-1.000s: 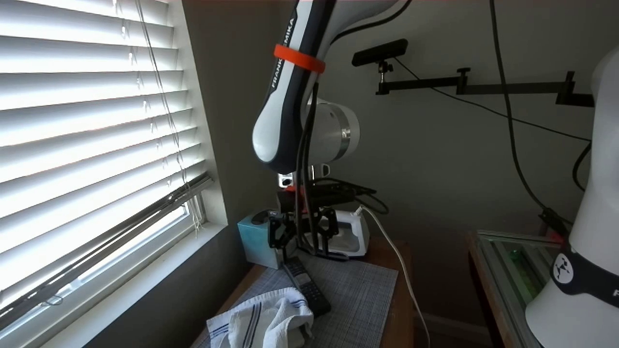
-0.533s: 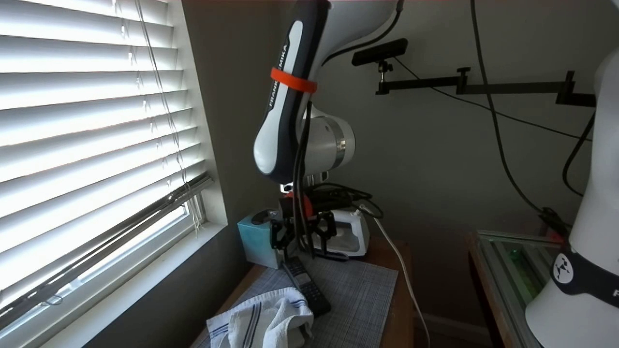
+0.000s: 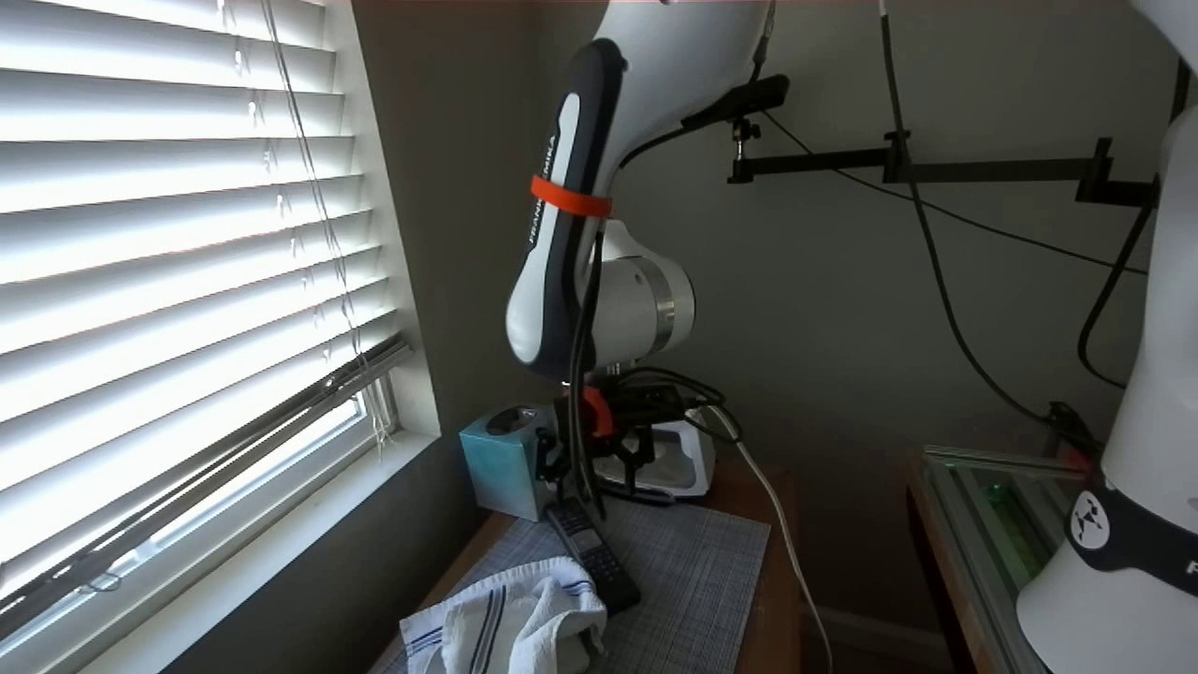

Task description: Place the remote on the towel

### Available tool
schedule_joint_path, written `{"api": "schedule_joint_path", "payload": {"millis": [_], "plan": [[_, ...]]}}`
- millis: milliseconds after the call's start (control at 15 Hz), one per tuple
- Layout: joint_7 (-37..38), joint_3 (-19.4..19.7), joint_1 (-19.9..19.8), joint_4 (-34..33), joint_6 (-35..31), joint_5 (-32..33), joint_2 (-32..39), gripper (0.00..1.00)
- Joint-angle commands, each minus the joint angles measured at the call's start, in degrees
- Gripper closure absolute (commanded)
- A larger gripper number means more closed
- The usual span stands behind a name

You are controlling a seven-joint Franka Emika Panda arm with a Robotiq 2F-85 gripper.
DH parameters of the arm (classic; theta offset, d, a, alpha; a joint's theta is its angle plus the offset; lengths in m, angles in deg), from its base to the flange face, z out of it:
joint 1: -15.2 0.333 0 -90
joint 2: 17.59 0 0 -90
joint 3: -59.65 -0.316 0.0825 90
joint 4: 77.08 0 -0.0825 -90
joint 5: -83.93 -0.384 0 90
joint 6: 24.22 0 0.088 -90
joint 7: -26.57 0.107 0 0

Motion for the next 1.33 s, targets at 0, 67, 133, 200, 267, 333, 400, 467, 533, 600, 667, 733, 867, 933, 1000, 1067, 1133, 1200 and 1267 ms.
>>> {"api": "schedule_joint_path", "payload": {"millis": [0,67,133,200,267,333,400,467,533,600,667,733,867,933,1000,1067,1133,1200,1267], "plan": [[-2.40,-4.23,-3.69,-2.88,-5.80,-3.74,4.82,0.00],[-2.45,-5.02,-4.23,-3.14,-6.86,-3.57,5.51,0.00],[-2.46,-5.57,-4.49,-3.18,-7.39,-3.04,5.92,0.00],[-1.99,-4.76,-3.49,-3.19,-8.39,-1.94,6.68,0.00],[-2.05,-4.69,-3.32,-3.29,-8.85,-1.44,7.17,0.00],[-1.76,-4.17,-2.73,-3.61,-9.42,-1.03,7.90,0.00],[-1.48,-3.73,-2.09,-3.87,-9.87,-0.73,8.46,0.00],[-0.70,-2.69,-0.73,-4.25,-10.33,-0.31,9.17,0.00],[-0.52,-2.30,0.00,-4.46,-10.55,0.00,9.47,0.00],[-0.06,-1.38,1.25,-4.77,-10.48,0.36,9.73,0.00],[0.28,-0.62,2.28,-5.00,-10.44,0.57,10.01,0.00],[0.73,0.51,3.66,-5.32,-9.80,0.82,10.25,0.01],[0.83,1.52,5.12,-5.91,-9.37,0.97,10.76,0.01],[0.86,1.79,5.63,-6.15,-9.22,0.93,10.96,0.03],[0.87,1.95,5.98,-6.51,-9.30,0.88,11.35,0.04],[0.82,1.83,6.03,-6.79,-9.24,0.76,11.58,0.04],[0.81,1.59,6.01,-7.11,-9.23,0.62,11.86,0.07],[0.86,1.64,6.20,-7.46,-9.12,0.64,12.20,0.07],[1.06,1.90,6.55,-7.82,-9.01,0.65,12.64,0.11]]}}
